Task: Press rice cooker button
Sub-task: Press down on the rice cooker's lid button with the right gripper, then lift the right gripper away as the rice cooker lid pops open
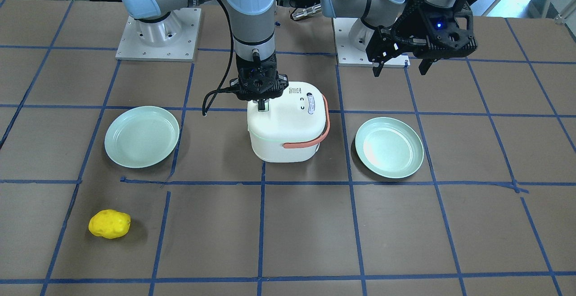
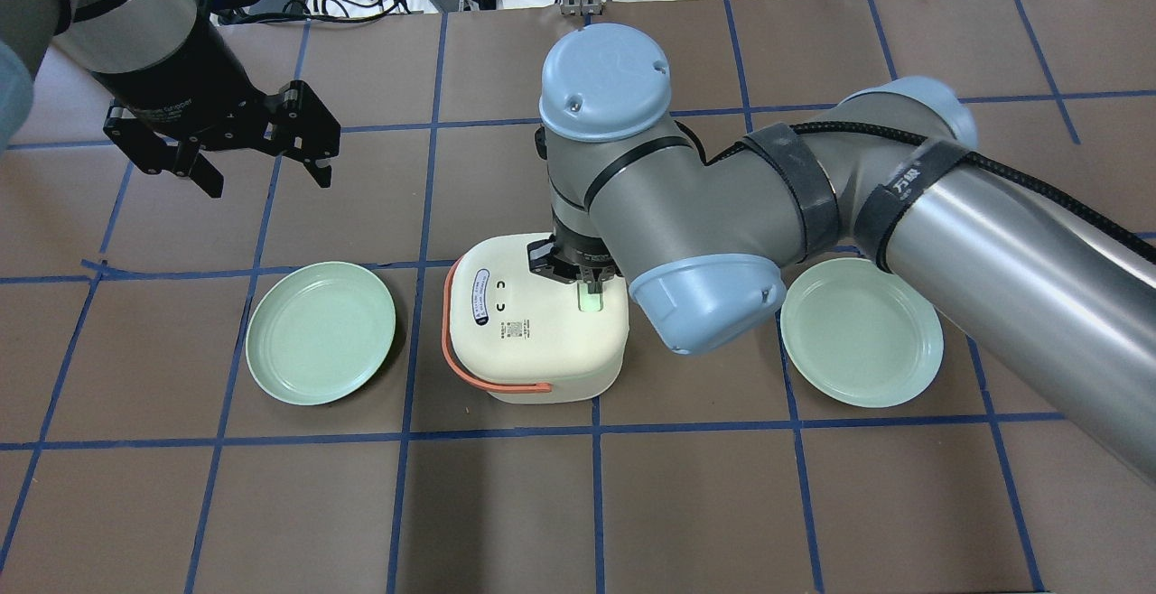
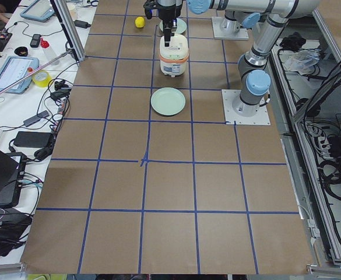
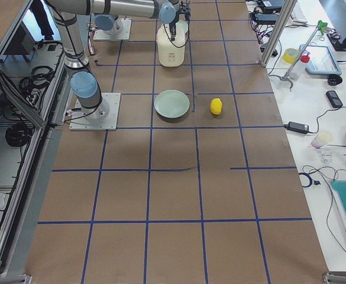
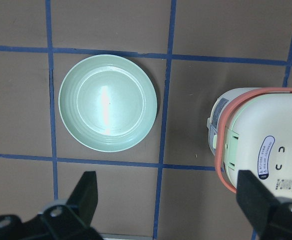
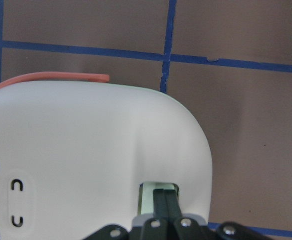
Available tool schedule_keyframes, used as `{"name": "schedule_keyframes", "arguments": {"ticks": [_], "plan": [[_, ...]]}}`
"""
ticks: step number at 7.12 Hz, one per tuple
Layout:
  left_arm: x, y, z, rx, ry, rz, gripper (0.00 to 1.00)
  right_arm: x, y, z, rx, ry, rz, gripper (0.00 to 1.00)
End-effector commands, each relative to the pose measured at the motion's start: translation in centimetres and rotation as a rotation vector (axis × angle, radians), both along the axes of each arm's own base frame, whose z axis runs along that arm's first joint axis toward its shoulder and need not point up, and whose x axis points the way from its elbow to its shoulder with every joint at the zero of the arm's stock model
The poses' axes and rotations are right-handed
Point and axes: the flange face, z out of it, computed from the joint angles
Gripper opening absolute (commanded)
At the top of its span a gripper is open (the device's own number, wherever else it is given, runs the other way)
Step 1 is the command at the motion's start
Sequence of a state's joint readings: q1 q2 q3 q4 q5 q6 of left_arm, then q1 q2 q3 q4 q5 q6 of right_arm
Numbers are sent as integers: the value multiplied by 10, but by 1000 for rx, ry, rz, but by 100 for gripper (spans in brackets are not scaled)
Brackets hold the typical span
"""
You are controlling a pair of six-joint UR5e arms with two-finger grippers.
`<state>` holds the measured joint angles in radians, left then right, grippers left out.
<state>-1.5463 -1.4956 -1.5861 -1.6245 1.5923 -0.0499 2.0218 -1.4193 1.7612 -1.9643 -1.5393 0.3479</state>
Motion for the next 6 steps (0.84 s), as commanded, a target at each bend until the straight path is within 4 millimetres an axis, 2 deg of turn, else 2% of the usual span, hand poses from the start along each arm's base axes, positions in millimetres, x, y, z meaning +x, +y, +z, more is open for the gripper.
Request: {"name": "schedule_keyframes", "arguments": {"ticks": [1,2,3,4,6], "plan": [[0,0,0,0,0,1,100,1,-4,10,-16,-3,2,0],[0,0,0,0,0,1,100,-4,-4,22,-29,14,-20,0],[0,0,0,0,0,1,100,-14,-9,41,-34,21,-63,92],[0,0,0,0,0,-1,100,-18,-16,55,-48,23,-72,100],[0,0,0,0,0,-1,100,-57,-55,92,-121,42,-128,100]]}}
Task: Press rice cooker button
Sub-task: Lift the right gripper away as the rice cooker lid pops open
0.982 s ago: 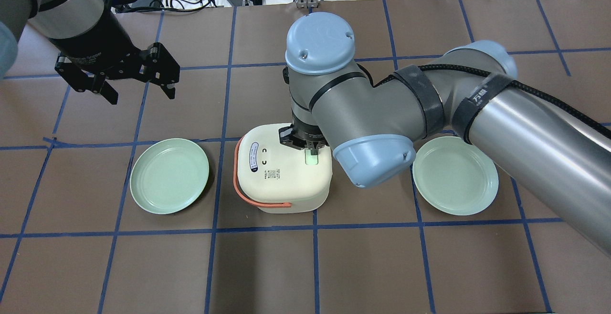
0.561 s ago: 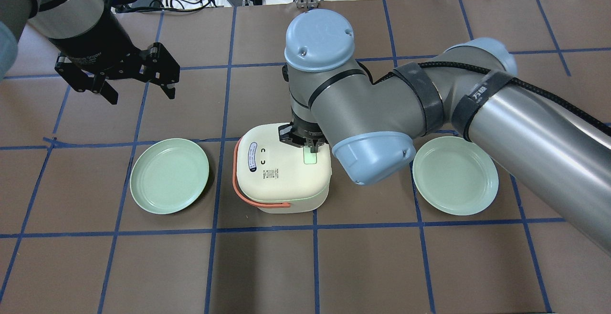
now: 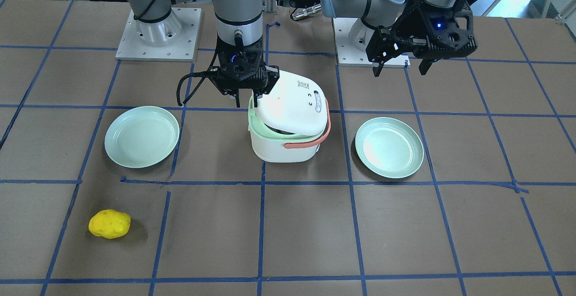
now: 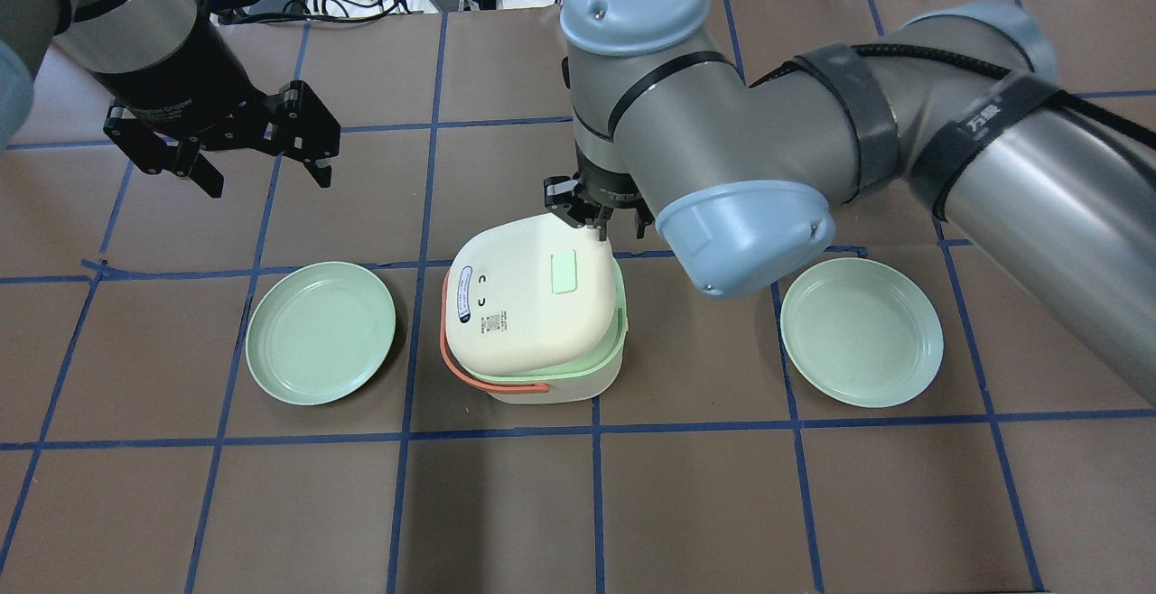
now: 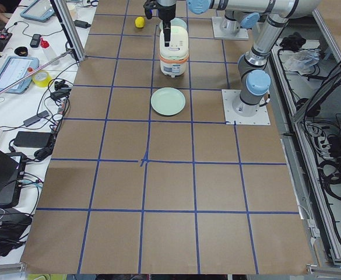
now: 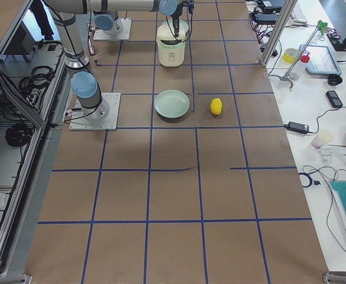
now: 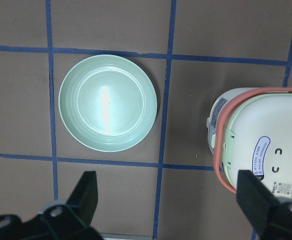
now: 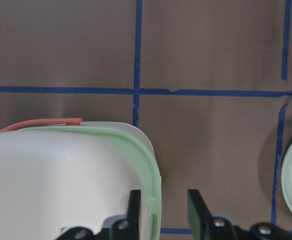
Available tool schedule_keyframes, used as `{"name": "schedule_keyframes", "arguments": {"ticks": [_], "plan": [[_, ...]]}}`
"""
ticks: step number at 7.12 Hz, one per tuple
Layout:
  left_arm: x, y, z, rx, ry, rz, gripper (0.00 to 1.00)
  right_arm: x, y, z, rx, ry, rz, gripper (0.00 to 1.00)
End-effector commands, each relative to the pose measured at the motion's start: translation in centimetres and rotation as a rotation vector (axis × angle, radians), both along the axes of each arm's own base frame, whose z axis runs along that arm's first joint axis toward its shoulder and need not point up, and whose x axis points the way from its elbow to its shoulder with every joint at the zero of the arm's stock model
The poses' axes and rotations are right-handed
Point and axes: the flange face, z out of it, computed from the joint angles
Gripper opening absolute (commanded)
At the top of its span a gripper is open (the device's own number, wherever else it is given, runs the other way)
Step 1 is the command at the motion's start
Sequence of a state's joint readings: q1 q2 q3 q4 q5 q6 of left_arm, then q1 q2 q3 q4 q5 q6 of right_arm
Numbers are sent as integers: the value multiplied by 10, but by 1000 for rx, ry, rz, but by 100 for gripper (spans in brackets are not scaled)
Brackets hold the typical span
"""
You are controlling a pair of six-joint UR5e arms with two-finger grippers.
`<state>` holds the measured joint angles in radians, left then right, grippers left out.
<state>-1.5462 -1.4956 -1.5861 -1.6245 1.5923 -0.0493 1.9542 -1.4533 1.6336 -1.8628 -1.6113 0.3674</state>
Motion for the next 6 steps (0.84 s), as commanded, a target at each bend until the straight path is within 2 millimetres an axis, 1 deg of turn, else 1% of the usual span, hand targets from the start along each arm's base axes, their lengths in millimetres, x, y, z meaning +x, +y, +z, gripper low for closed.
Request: {"name": "schedule_keyframes", "arguments": {"ticks": [1,2,3,4,5,6], "plan": [[0,0,0,0,0,0,100,-47,-38,41,-46,0,-45,100],[0,0,0,0,0,0,100,-62,-47,62,-34,8,-45,100],[0,0,0,0,0,1,100,-85,-56,78,-12,21,14,100],[0,0,0,0,0,0,100,-102,-64,87,2,-16,6,100],[0,0,1,-1,0,1,100,-125,-75,101,-22,-21,-26,100],[0,0,0,0,0,0,100,-137,-80,109,-30,-19,-29,100]]}}
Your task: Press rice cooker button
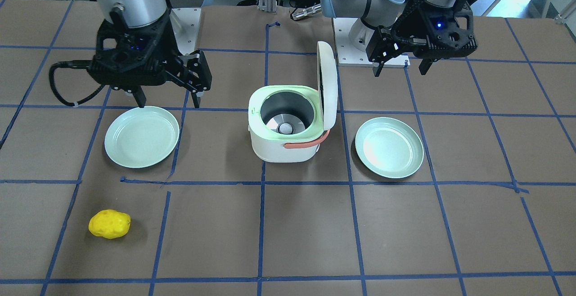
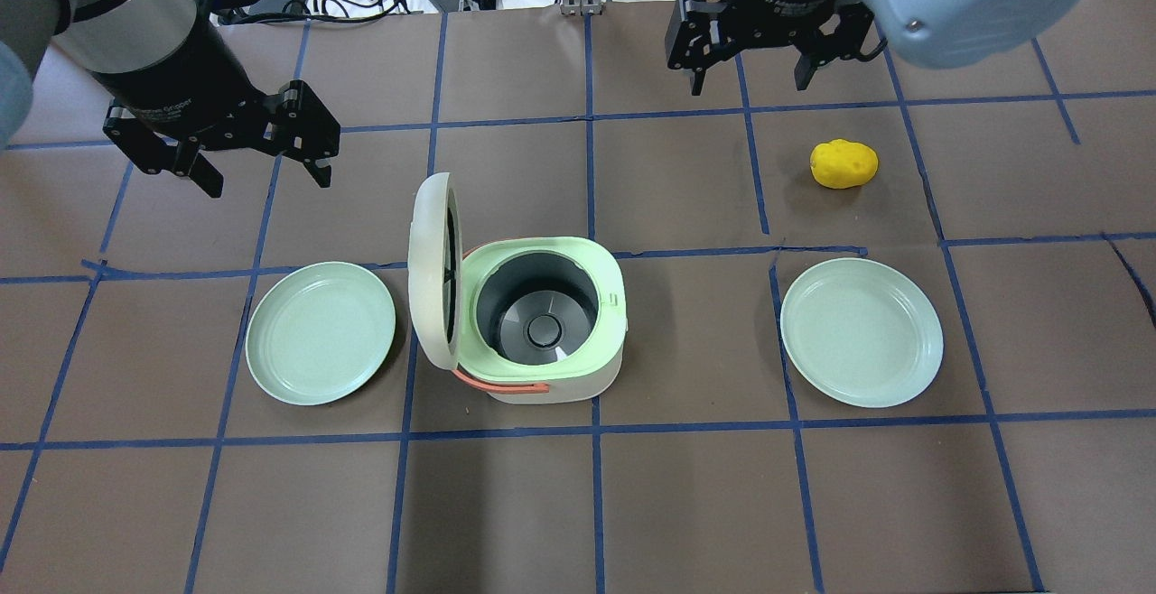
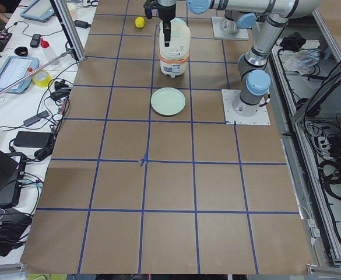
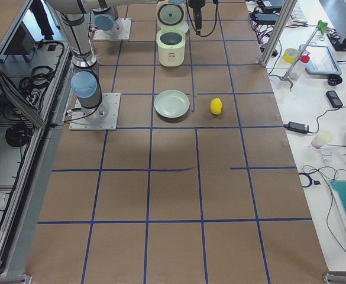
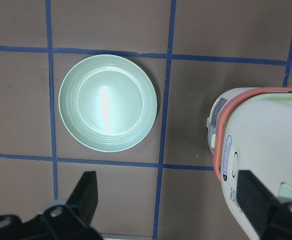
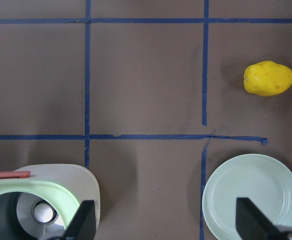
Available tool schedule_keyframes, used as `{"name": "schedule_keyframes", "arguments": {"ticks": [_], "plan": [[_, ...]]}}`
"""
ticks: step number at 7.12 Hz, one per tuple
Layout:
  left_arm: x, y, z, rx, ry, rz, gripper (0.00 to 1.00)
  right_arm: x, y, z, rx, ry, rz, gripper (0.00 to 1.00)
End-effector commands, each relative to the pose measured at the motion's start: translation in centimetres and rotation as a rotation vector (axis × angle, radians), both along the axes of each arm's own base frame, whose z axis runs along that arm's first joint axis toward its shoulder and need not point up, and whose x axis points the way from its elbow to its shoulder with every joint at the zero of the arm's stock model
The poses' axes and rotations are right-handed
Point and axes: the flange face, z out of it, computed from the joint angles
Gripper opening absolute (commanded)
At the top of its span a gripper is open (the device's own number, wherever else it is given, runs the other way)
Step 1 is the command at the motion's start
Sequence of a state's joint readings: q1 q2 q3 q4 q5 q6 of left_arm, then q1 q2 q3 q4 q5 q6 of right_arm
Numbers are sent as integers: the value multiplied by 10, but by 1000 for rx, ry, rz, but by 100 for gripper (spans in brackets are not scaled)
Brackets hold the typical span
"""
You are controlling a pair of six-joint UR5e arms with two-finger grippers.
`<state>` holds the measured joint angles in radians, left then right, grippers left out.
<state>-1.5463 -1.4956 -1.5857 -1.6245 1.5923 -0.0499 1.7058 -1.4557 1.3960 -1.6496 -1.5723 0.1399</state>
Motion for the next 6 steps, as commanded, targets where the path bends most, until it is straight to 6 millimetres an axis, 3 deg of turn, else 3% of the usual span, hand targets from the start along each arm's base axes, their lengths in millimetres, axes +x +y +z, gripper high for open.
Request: {"name": "schedule_keyframes", "arguments": {"ticks": [1,6], "plan": [[0,0,0,0,0,1,100,-31,-11,19,-18,-1,-13,100],[0,0,0,0,0,1,100,-58,-16,31,-30,11,1,100]]}}
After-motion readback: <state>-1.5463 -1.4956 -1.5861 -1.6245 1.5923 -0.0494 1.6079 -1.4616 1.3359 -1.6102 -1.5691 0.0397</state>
